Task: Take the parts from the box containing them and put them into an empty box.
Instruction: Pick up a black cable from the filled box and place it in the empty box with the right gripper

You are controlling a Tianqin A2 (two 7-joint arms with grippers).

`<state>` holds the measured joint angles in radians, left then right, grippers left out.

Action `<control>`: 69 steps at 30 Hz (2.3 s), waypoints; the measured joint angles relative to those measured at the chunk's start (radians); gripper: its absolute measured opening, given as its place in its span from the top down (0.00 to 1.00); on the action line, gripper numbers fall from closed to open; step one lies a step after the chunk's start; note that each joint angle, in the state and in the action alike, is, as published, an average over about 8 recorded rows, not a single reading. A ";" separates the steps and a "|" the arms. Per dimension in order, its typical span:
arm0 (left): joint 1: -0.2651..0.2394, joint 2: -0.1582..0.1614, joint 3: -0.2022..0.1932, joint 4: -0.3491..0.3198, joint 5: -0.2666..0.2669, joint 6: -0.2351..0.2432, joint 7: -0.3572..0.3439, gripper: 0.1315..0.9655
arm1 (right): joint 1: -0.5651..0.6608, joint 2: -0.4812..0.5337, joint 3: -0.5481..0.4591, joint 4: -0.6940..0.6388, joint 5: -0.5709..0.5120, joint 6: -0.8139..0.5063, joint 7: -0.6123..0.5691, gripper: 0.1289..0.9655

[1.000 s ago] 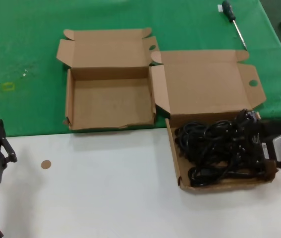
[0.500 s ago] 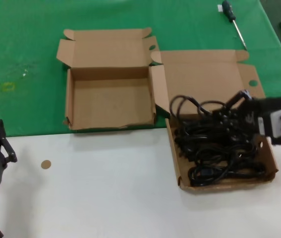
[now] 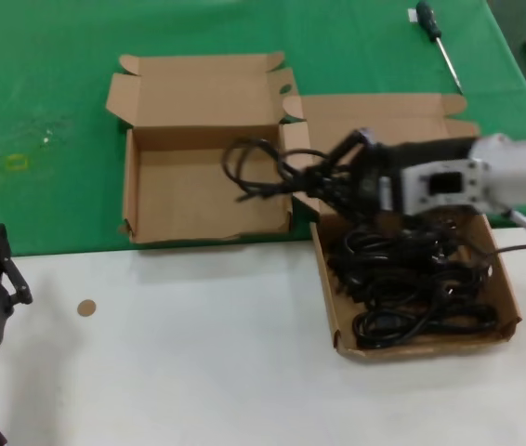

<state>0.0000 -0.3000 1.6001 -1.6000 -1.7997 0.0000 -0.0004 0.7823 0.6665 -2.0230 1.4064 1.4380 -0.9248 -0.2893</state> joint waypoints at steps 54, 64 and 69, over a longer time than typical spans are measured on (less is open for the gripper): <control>0.000 0.000 0.000 0.000 0.000 0.000 0.000 0.98 | 0.220 -0.472 -0.133 -0.575 -0.099 0.270 -0.264 0.87; 0.000 0.000 0.000 0.000 0.000 0.000 0.000 0.98 | 0.225 -0.477 -0.129 -0.588 -0.095 0.285 -0.279 0.69; 0.000 0.000 0.000 0.000 0.000 0.000 0.000 0.98 | 0.217 -0.463 -0.126 -0.557 -0.099 0.279 -0.250 0.57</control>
<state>0.0000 -0.3000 1.6000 -1.6000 -1.7997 0.0000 -0.0004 0.9988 0.2032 -2.1493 0.8490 1.3394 -0.6455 -0.5396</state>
